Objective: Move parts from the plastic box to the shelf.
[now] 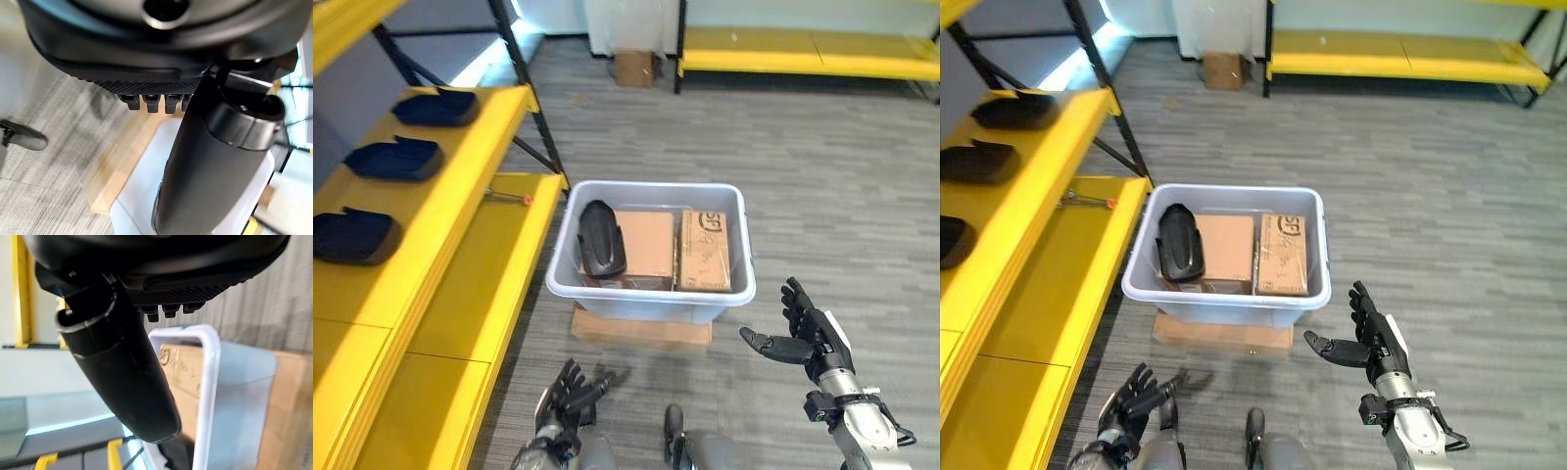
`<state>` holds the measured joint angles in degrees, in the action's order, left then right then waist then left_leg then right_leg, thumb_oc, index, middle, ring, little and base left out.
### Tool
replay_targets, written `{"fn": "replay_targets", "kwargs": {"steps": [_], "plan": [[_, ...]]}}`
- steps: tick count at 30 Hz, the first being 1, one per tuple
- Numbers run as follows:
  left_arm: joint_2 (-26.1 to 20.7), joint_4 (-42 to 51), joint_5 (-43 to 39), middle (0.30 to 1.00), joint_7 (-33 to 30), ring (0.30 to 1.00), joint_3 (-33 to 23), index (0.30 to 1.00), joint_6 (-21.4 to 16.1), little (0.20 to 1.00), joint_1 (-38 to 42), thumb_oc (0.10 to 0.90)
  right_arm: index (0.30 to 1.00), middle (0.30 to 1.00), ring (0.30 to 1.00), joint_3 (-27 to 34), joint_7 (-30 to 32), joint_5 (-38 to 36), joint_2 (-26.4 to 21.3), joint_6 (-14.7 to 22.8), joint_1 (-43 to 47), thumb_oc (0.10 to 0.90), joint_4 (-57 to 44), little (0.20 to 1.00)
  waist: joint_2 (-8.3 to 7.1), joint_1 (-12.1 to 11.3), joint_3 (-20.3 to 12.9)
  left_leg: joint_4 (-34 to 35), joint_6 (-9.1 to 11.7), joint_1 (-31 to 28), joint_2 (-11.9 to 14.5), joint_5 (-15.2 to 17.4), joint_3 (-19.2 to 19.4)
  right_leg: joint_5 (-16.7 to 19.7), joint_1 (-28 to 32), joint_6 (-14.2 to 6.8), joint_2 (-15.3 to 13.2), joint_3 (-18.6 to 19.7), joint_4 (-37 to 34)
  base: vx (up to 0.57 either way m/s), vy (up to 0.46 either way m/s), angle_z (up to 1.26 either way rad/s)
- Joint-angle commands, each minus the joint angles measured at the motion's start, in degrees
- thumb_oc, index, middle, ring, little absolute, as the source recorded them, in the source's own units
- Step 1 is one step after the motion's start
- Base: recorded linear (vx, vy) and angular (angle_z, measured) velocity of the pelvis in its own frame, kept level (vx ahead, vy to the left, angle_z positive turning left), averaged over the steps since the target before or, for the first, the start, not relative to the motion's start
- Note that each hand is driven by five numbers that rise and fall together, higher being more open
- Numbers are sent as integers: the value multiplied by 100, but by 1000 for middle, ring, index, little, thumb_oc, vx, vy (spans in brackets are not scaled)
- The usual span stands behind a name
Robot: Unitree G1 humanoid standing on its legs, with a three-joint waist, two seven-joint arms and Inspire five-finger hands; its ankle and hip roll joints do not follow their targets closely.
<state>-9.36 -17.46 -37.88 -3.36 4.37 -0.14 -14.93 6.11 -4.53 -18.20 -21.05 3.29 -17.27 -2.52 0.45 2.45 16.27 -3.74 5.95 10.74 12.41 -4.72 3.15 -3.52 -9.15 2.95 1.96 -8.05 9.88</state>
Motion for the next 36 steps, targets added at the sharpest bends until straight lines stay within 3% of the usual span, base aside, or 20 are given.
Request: {"fn": "replay_targets", "kwargs": {"steps": [1,11,18,20,23,24,25,29,32,34,36], "plan": [[-388,869,-118,1000,-25,1000,-205,1000,-438,1000,-260,900,1000,1000,1000,153,16,-139,-47,515,165,900,-773,1000,-278,-10,-307,-99,-57,381,-20,-330,153,-505,1227,-903,-919,375,-513,16,98,-8],[-526,954,-150,1000,-135,1000,-192,1000,-434,1000,-172,900,1000,1000,1000,-34,49,-156,-52,431,360,900,-776,1000,-527,13,-304,-584,-194,648,-145,124,533,-169,994,-1127,-1218,524,-841,16,90,-20],[-593,1013,-123,1000,-81,1000,-129,1000,-398,1000,-65,900,1000,1000,1000,-152,36,-72,-87,401,537,900,-719,1000,-623,-33,-342,-1230,-380,790,-224,635,489,-135,1084,-1270,-1441,482,-756,53,80,-3],[-644,1013,-95,1000,-81,1000,-83,1000,-377,1000,15,900,1000,1000,1000,-170,39,-10,-57,397,532,900,-736,1000,-615,-56,-367,-1195,-517,692,-341,755,459,-47,972,-1341,-1519,481,-252,58,162,1],[-778,981,56,1000,-100,1000,-31,1000,-357,1000,180,900,1000,1000,1000,-248,21,93,14,391,561,900,-776,1000,-563,58,-208,-1065,-724,369,-559,888,403,727,368,-1317,-1584,610,1061,9,185,14],[-778,980,56,1000,-100,1000,-32,1000,-357,1000,184,900,1000,1000,1000,-248,21,94,15,390,565,900,-775,1000,-562,54,-218,-1043,-724,377,-557,866,409,742,350,-1315,-1580,615,1054,21,257,23],[-847,992,163,1000,-136,1000,-64,1000,-361,1000,245,900,1000,1000,1000,-341,41,134,68,377,597,900,-742,1000,-434,123,-13,-938,-816,120,-632,901,423,668,-121,-1189,-1417,508,1668,45,181,21],[-819,945,97,1000,-204,1000,-189,1000,-409,1000,304,900,1000,1000,1000,-329,56,80,77,342,646,900,-687,1000,-464,207,10,-766,-731,-175,-731,1000,410,414,-135,-1188,-1450,438,512,124,36,7],[-780,918,15,1000,-289,1000,-310,1000,-462,1000,284,900,1000,1000,1000,-352,66,60,13,368,697,900,-717,1000,-588,124,119,-982,-562,-224,-605,1192,456,734,-169,-1325,-1815,-56,-540,85,-145,-15],[-705,797,-22,1000,-270,1000,-269,1000,-459,1000,291,900,1000,1000,1000,-317,35,77,-33,362,616,900,-710,1000,-737,105,80,-1201,-476,-129,-657,1234,414,789,65,-1351,-1855,-46,-722,95,-165,-12],[-613,794,-86,1000,-250,1000,-205,1000,-465,1000,295,900,1000,1000,1000,-315,56,77,-91,372,632,900,-685,1000,-755,132,39,-1244,-398,-45,-601,1179,344,869,104,-1358,-1789,-62,-678,78,-145,32]]}}
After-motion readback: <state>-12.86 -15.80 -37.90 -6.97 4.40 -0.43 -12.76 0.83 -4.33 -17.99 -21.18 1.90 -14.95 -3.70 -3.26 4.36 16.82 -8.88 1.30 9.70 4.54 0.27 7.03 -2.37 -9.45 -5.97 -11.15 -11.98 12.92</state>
